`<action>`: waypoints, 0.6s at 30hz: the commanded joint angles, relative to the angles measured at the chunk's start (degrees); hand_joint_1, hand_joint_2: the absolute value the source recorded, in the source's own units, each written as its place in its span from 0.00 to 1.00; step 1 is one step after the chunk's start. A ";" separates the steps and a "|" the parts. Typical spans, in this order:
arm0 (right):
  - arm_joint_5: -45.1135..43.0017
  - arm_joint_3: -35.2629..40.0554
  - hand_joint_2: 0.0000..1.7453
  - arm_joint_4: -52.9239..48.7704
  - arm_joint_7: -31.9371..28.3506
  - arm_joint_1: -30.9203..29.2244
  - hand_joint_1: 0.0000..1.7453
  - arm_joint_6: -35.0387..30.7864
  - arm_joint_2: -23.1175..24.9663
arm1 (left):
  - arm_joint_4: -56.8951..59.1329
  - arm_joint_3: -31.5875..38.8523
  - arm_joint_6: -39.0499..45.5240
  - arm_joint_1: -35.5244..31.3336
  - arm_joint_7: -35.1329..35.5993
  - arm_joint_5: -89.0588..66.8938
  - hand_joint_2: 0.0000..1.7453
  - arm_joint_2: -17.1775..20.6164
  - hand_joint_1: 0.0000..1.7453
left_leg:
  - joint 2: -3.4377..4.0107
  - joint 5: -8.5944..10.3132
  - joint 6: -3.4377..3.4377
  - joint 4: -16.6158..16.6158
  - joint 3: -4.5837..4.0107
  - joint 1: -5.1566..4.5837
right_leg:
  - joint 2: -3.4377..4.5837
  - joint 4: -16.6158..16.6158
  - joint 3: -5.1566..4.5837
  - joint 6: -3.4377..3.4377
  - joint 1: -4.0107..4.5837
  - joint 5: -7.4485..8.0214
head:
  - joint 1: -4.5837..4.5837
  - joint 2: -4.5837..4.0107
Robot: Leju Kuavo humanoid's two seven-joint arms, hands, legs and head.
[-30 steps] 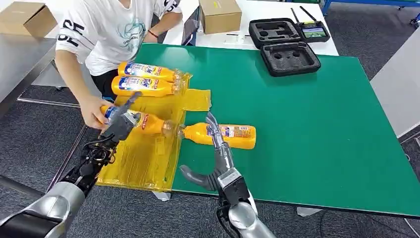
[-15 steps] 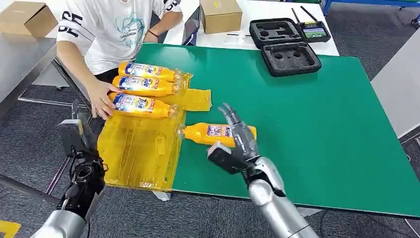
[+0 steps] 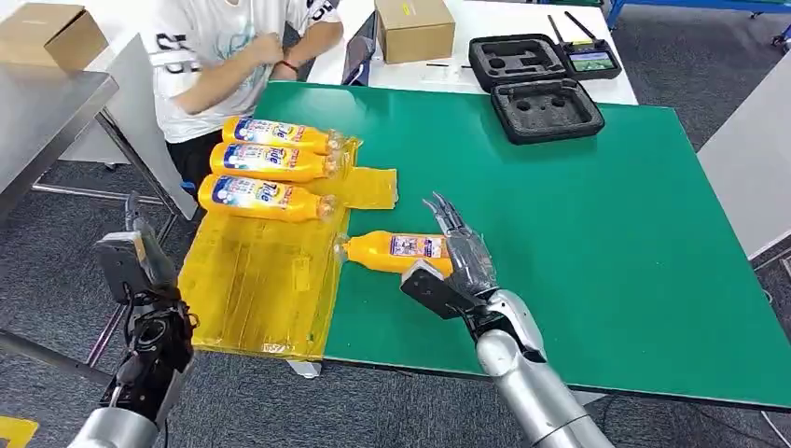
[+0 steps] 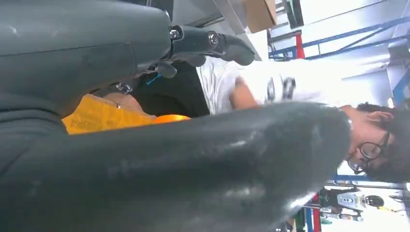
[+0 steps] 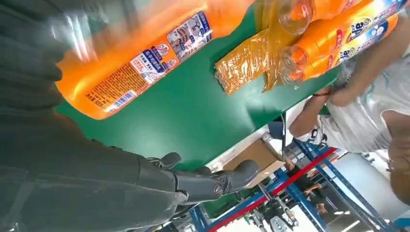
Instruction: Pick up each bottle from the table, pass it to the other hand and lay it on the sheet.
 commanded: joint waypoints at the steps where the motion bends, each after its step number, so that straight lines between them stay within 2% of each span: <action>1: -0.09 -0.38 1.00 3.96 -0.21 -2.71 0.00 0.22 -0.43 | 1.19 1.20 0.02 -1.04 0.31 0.15 0.00 -1.19 0.00 | 0.01 -0.15 0.05 0.04 0.26 0.04 | -0.04 -0.01 0.29 -0.12 0.08 -0.13 | 0.00 0.00; 18: -0.09 -0.38 1.00 3.96 -0.21 -2.71 0.00 0.22 -0.43 | 1.19 1.20 0.02 -1.04 0.31 0.15 0.00 -1.19 0.00 | 0.00 -0.08 0.04 0.00 0.18 0.01 | -0.03 -0.02 0.20 -0.08 0.04 -0.08 | 0.00 0.00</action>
